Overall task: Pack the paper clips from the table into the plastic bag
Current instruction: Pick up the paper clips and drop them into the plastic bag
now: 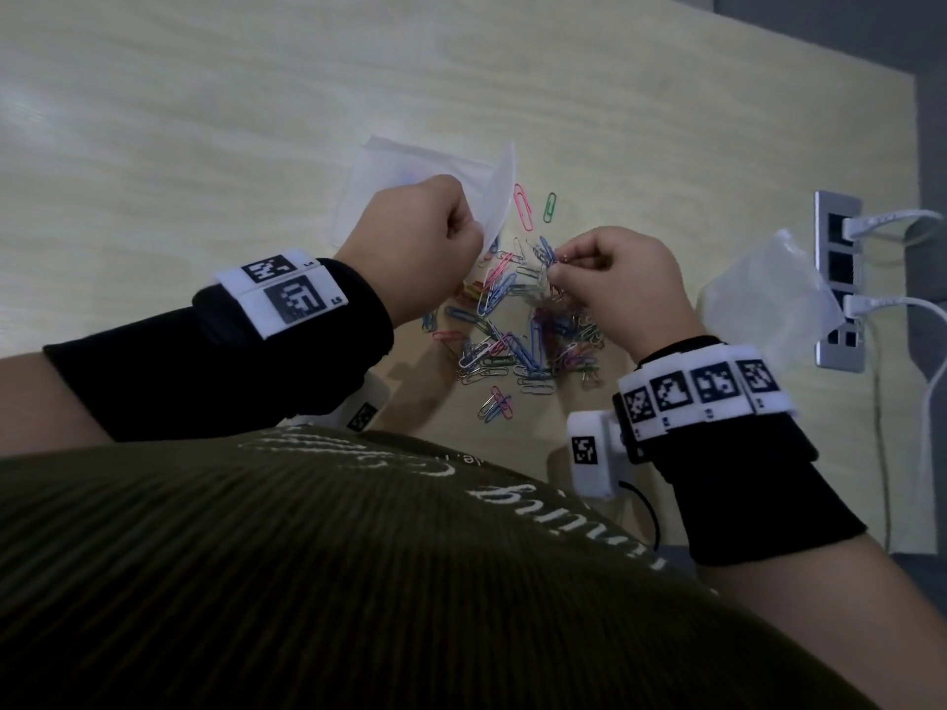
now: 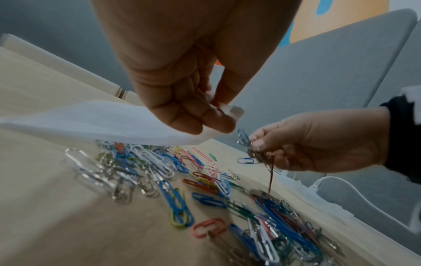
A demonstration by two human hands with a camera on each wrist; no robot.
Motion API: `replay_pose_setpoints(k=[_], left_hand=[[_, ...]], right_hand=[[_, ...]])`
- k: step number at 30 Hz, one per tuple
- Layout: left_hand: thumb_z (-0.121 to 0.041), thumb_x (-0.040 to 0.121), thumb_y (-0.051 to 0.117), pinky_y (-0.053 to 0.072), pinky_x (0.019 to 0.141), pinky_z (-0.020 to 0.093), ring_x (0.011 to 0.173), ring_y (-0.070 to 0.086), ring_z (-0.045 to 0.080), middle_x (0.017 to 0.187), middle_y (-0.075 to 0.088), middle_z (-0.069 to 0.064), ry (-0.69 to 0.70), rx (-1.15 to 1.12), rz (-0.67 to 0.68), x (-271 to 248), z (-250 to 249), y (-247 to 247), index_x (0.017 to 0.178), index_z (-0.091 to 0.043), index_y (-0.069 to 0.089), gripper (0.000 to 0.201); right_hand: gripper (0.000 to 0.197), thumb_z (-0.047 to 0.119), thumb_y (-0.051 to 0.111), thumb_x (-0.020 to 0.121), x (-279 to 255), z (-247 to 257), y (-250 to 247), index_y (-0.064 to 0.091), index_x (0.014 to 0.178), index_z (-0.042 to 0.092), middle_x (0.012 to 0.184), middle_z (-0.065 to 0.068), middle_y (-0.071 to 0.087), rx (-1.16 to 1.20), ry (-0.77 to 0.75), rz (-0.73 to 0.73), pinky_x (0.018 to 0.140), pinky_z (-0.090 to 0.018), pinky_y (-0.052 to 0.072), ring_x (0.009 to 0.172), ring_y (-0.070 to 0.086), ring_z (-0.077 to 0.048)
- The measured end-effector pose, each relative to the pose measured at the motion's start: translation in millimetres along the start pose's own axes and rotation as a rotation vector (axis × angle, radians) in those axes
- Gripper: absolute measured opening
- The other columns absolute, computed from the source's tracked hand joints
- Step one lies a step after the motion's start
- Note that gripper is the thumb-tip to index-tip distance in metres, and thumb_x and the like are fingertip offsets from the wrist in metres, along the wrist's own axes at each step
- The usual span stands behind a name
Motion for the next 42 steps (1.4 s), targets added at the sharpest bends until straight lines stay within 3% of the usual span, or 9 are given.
replay_pose_setpoints(k=[8, 14, 18, 23, 27, 30, 32, 35, 42], left_hand=[[-0.023, 0.088, 0.05, 0.052, 0.074, 0.04, 0.076, 0.066, 0.024, 0.075, 0.071, 0.004, 0.051, 0.012, 0.069, -2, -5, 8, 0.08, -0.013, 0.054, 0.014], [-0.024, 0.09, 0.051, 0.049, 0.071, 0.039, 0.076, 0.063, 0.027, 0.077, 0.07, 0.007, 0.138, 0.026, 0.073, -7, -16, 9, 0.081, -0.014, 0.053, 0.014], [-0.022, 0.09, 0.052, 0.045, 0.068, 0.035, 0.076, 0.059, 0.025, 0.078, 0.068, 0.006, 0.144, 0.027, 0.057, -7, -16, 7, 0.082, -0.017, 0.052, 0.01], [-0.022, 0.09, 0.051, 0.041, 0.066, 0.032, 0.073, 0.057, 0.023, 0.076, 0.067, 0.003, 0.12, 0.022, 0.052, -6, -9, 7, 0.081, -0.015, 0.052, 0.011], [-0.022, 0.089, 0.05, 0.027, 0.057, 0.024, 0.073, 0.051, 0.022, 0.074, 0.06, 0.001, 0.073, 0.023, 0.015, -2, -3, 1, 0.08, -0.017, 0.05, 0.011], [-0.021, 0.088, 0.047, 0.041, 0.066, 0.032, 0.075, 0.059, 0.025, 0.076, 0.066, 0.005, 0.03, -0.007, -0.018, 1, 2, -6, 0.082, -0.01, 0.053, 0.014], [-0.02, 0.088, 0.046, 0.048, 0.068, 0.038, 0.075, 0.062, 0.028, 0.077, 0.068, 0.009, 0.005, -0.019, -0.043, 1, 4, -11, 0.085, -0.008, 0.054, 0.015], [-0.019, 0.088, 0.045, 0.049, 0.069, 0.04, 0.074, 0.063, 0.03, 0.077, 0.067, 0.012, -0.014, -0.02, -0.065, 0, 7, -15, 0.085, -0.007, 0.054, 0.015], [-0.02, 0.087, 0.046, 0.05, 0.071, 0.042, 0.074, 0.063, 0.031, 0.078, 0.067, 0.013, -0.039, -0.014, -0.079, 0, 16, -18, 0.083, -0.008, 0.054, 0.015]], right_hand=[[0.011, 0.0, 0.061, 0.087, -7, 23, 9, 0.059, 0.081, 0.01, 0.073, -0.004, 0.061, 0.74, 0.193, 0.185, 0.051, -0.017, 0.047, 0.055, 0.055, -0.008], [0.009, -0.001, 0.056, 0.09, -13, 26, 34, 0.061, 0.083, 0.002, 0.075, -0.009, 0.06, 0.801, 0.319, 0.224, 0.045, -0.013, 0.047, 0.061, 0.052, -0.011], [0.01, -0.003, 0.06, 0.088, -11, 22, 37, 0.063, 0.079, -0.001, 0.071, -0.011, 0.062, 0.679, 0.352, 0.168, 0.047, -0.015, 0.05, 0.061, 0.057, -0.014], [0.007, 0.002, 0.061, 0.087, -2, 34, 32, 0.067, 0.084, 0.003, 0.084, -0.014, 0.068, 0.451, 0.223, 0.117, 0.074, -0.03, 0.059, 0.075, 0.069, -0.021], [0.015, 0.013, 0.059, 0.088, 6, 50, 19, 0.069, 0.097, 0.016, 0.094, -0.005, 0.071, 0.196, -0.026, 0.074, 0.066, -0.026, 0.059, 0.084, 0.072, -0.015], [0.015, 0.016, 0.054, 0.087, 19, 50, 10, 0.067, 0.084, 0.022, 0.091, -0.001, 0.071, 0.116, -0.073, -0.056, 0.068, -0.028, 0.059, 0.083, 0.069, -0.016], [0.02, 0.018, 0.049, 0.09, 33, 43, 8, 0.068, 0.097, 0.02, 0.104, 0.0, 0.068, -0.08, -0.074, -0.115, 0.075, -0.02, 0.053, 0.091, 0.065, -0.016], [0.037, 0.022, 0.042, 0.096, 50, 34, 24, 0.052, 0.13, 0.01, 0.134, -0.011, 0.054, -0.466, -0.143, 0.004, 0.1, -0.03, 0.038, 0.123, 0.05, -0.025], [0.073, 0.052, 0.055, 0.088, 28, 25, 67, 0.031, 0.147, 0.016, 0.159, -0.005, 0.022, -0.711, -0.355, 0.281, 0.118, -0.036, 0.021, 0.145, 0.024, -0.022]])
Point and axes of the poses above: each hand's wrist, its own x-axis towards the middle knuckle, its own y-axis out of the palm, z = x × y, the point moved 6 cm from there along x, towards the middle knuckle
